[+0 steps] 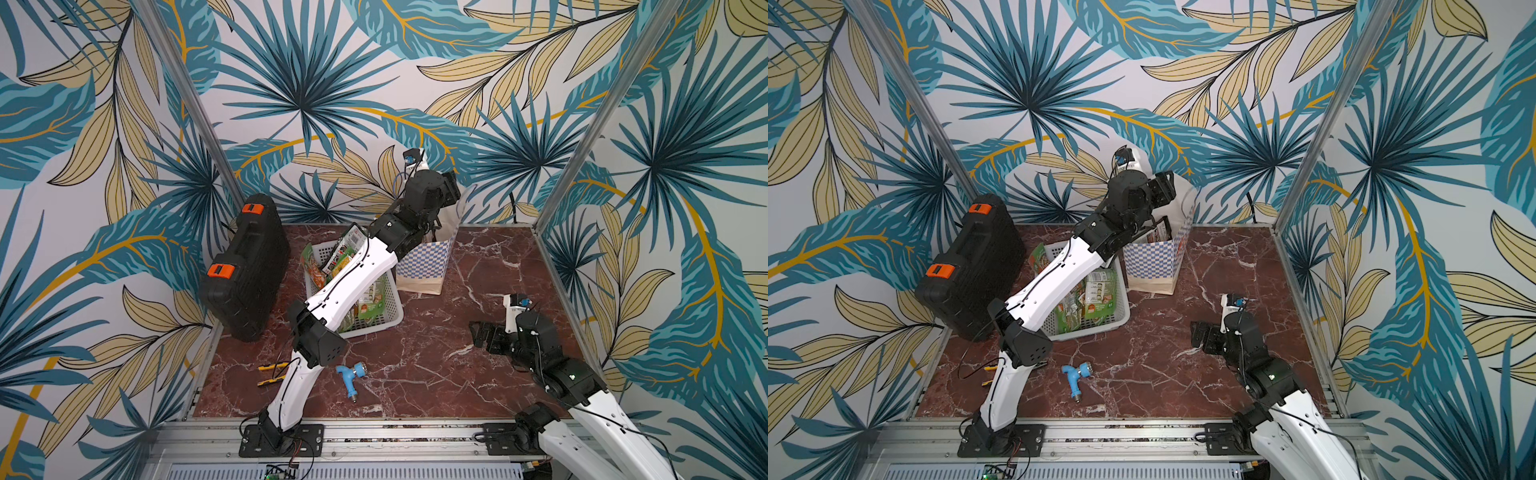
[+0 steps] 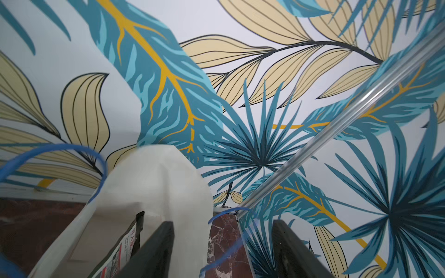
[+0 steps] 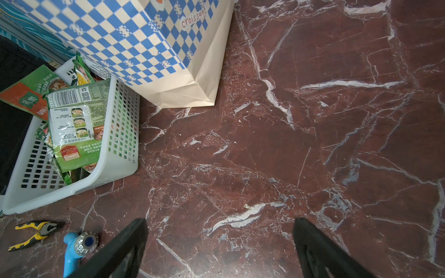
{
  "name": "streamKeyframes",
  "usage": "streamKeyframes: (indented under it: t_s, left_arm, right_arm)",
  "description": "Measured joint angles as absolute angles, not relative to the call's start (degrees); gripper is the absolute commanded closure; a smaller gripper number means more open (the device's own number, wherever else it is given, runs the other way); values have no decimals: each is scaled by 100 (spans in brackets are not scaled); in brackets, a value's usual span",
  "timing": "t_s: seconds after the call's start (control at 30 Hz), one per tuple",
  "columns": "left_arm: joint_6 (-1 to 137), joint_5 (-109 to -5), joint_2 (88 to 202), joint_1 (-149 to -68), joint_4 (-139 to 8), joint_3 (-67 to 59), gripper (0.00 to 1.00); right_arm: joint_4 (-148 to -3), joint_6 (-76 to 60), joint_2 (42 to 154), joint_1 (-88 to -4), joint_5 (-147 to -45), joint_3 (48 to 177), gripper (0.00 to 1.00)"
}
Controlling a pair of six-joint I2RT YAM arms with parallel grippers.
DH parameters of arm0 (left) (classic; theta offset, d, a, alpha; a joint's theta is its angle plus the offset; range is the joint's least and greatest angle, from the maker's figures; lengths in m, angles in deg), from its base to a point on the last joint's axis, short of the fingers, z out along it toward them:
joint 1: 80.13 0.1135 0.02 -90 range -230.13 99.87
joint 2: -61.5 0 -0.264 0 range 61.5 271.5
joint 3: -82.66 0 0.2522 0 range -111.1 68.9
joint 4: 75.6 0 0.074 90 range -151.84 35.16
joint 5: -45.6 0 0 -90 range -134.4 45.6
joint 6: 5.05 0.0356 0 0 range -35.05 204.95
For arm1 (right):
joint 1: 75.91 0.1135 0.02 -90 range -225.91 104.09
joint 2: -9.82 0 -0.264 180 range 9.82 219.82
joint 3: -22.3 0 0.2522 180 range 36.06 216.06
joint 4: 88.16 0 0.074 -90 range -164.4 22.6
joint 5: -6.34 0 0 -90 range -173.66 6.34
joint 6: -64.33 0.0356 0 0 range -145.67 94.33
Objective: Place the condiment packets inside the bag
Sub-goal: Place the condiment packet in the paper bag, then pick up the condiment packet from the storage box.
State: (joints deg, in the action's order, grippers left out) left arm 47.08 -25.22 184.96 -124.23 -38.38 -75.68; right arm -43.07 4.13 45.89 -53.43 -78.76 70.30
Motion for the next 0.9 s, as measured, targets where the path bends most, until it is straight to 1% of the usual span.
streamKeyframes:
  t_s: [0.1,0.27,0.37,0.43,0.53,0.7,0.9]
  left_arm:
    - [4843,-2828,17897,-12442,-3722,-7172,20]
    - [5208,-3101,16348,-12469,-3672,-5666,16]
    - [5484,-3138,15469,-12471,-3674,-4687,11]
    - [5700,-3110,14912,-12471,-3674,-3981,5]
    - [5967,-3003,14276,-12466,-3621,-3050,0]
    - [6269,-2813,13436,-12322,-3501,-1594,0]
    - [6269,-2885,12846,-11487,-3226,-348,0]
  right_arm:
    - [-4305,408,4633,-5343,-7902,7030,0]
    - [-4305,391,4697,-5343,-7981,7034,0]
    - [-4305,367,4749,-5343,-8101,7047,0]
    - [-4318,347,4804,-5343,-8206,7067,1]
    - [-4407,321,4887,-5343,-8424,7089,0]
    - [-4650,288,5072,-5339,-8857,7111,0]
    - [-4969,282,5545,-5088,-9126,7248,1]
